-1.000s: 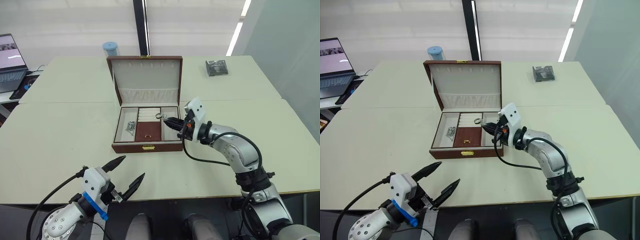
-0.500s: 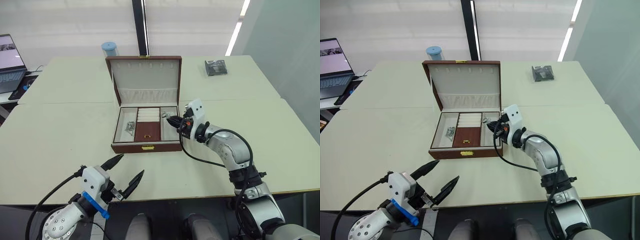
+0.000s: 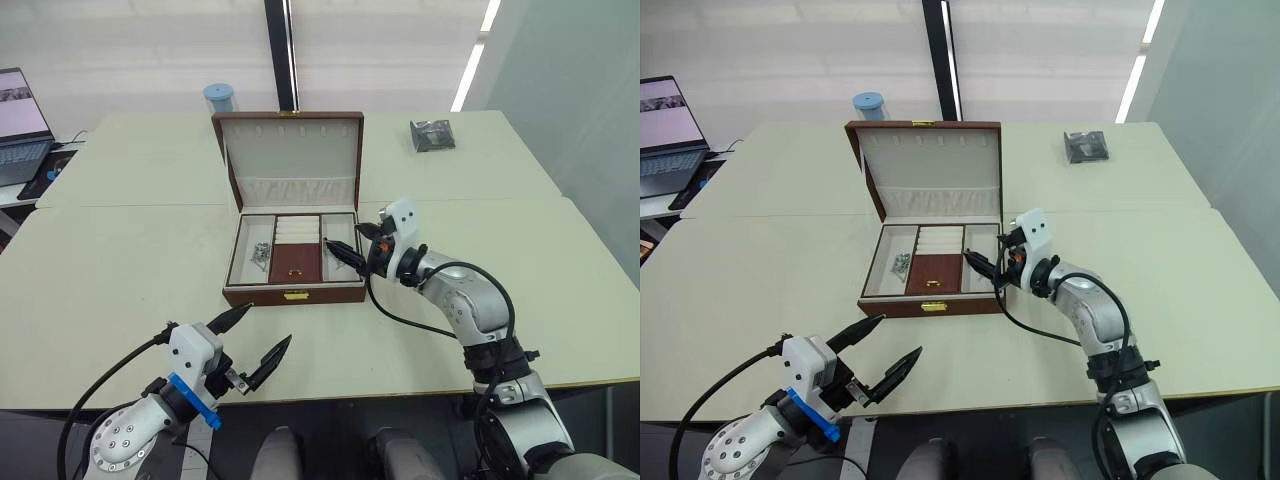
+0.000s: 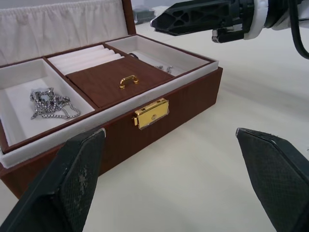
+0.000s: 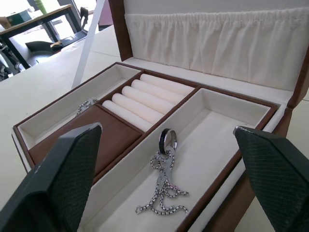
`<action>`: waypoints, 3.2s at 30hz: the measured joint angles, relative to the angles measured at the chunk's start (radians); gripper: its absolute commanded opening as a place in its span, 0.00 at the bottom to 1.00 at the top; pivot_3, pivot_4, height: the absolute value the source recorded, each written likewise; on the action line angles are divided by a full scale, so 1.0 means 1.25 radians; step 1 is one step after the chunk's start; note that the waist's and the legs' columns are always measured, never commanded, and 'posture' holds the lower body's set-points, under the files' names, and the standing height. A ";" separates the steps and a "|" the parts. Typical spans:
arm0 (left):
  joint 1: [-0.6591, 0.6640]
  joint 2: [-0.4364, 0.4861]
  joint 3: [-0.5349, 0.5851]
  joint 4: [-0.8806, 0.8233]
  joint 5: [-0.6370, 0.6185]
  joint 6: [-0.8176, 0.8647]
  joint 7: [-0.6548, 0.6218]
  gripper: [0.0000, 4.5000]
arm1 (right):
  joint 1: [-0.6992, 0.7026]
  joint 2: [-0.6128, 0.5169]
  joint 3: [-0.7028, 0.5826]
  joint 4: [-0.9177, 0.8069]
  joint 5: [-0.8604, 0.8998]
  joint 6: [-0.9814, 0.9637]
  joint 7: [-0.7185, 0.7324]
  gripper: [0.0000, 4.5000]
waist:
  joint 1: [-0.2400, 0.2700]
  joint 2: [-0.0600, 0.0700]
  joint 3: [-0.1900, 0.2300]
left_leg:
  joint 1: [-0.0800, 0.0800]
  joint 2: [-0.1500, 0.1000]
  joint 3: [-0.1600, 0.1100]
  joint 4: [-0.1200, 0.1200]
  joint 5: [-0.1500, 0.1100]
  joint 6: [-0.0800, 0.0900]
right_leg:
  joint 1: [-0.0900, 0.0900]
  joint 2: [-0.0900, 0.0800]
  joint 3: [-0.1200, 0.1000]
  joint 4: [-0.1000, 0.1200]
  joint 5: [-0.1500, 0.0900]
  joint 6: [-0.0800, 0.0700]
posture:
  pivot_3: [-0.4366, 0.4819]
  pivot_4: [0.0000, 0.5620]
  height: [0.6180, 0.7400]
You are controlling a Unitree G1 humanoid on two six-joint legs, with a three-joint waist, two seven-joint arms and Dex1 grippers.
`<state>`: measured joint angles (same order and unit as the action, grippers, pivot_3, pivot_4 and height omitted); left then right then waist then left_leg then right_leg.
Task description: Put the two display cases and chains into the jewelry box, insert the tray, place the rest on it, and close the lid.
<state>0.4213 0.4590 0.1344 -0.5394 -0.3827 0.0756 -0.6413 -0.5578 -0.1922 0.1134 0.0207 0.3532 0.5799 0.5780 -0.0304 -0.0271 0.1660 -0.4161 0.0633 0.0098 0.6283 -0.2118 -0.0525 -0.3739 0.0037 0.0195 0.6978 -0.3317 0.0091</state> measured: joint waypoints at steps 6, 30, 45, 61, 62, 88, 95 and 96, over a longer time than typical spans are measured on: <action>-0.005 0.075 0.063 0.020 -0.074 0.128 -0.015 1.00 | 0.039 -0.155 -0.029 0.001 -0.004 -0.127 0.147 0.99 | 0.003 0.000 0.000 | 0.000 0.000 0.000 0.000 0.000 0.000 | 0.000 0.000 -0.001 0.000 0.000 0.000 | 0.48 0.27 1.00; -0.278 0.181 0.261 0.421 -0.063 0.177 -0.035 1.00 | 0.096 -0.258 -0.119 0.247 -0.068 -0.351 0.241 0.99 | -0.001 0.001 0.001 | 0.000 0.001 0.001 0.000 0.000 0.000 | 0.000 0.001 0.000 0.000 0.000 0.000 | 0.48 0.27 1.00; -0.552 0.135 0.102 0.624 0.010 0.172 -0.033 0.60 | 0.004 -0.105 -0.049 0.261 -0.112 -0.318 0.140 0.40 | 0.002 0.001 0.001 | 0.000 0.000 0.001 0.000 0.000 0.000 | 0.000 -0.001 -0.001 0.000 0.000 0.000 | 0.48 0.27 1.00; -0.630 0.101 0.047 0.686 0.039 0.174 -0.109 0.00 | -0.020 -0.052 0.006 0.234 -0.155 -0.237 0.119 0.00 | 0.001 0.001 0.001 | 0.000 -0.001 0.001 0.000 0.000 0.000 | 0.000 -0.002 -0.001 0.001 0.000 0.000 | 0.48 0.27 1.00; -0.628 0.101 0.044 0.681 0.039 0.180 -0.113 0.00 | -0.013 -0.053 0.006 0.224 -0.156 -0.231 0.120 0.00 | 0.001 0.001 0.001 | 0.000 -0.001 0.001 0.000 0.000 0.000 | 0.000 -0.002 -0.001 0.001 0.000 0.000 | 0.48 0.27 1.00; -0.440 0.122 0.060 0.396 0.035 0.340 -0.138 0.00 | 0.179 -0.133 -0.009 -0.140 -0.075 0.062 0.195 0.00 | 0.000 0.001 0.000 | 0.001 -0.001 0.001 0.000 0.000 0.000 | 0.001 -0.002 0.000 0.000 0.000 0.000 | 0.48 0.27 1.00; -0.437 0.122 0.060 0.391 0.035 0.342 -0.140 0.00 | 0.179 -0.141 -0.010 -0.149 -0.074 0.079 0.205 0.00 | 0.001 0.001 -0.001 | 0.001 -0.001 0.001 0.000 0.000 0.000 | 0.001 -0.002 0.000 0.000 0.000 0.000 | 0.48 0.27 1.00; -0.437 0.122 0.060 0.391 0.035 0.341 -0.140 0.00 | 0.179 -0.141 -0.010 -0.150 -0.074 0.081 0.205 0.00 | 0.001 0.001 -0.001 | 0.001 -0.001 0.001 0.000 0.000 0.000 | 0.001 -0.002 0.000 0.000 0.000 0.000 | 0.48 0.27 1.00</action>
<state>-0.1250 0.6118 0.2099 -0.0502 -0.3384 0.5024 -0.8161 -0.3345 -0.3686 0.1006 -0.1666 0.2601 0.6811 0.8347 -0.0294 -0.0263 0.1649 -0.4152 0.0623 0.0104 0.6283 -0.2117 -0.0529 -0.3729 0.0015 0.0193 0.6975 -0.3316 0.0094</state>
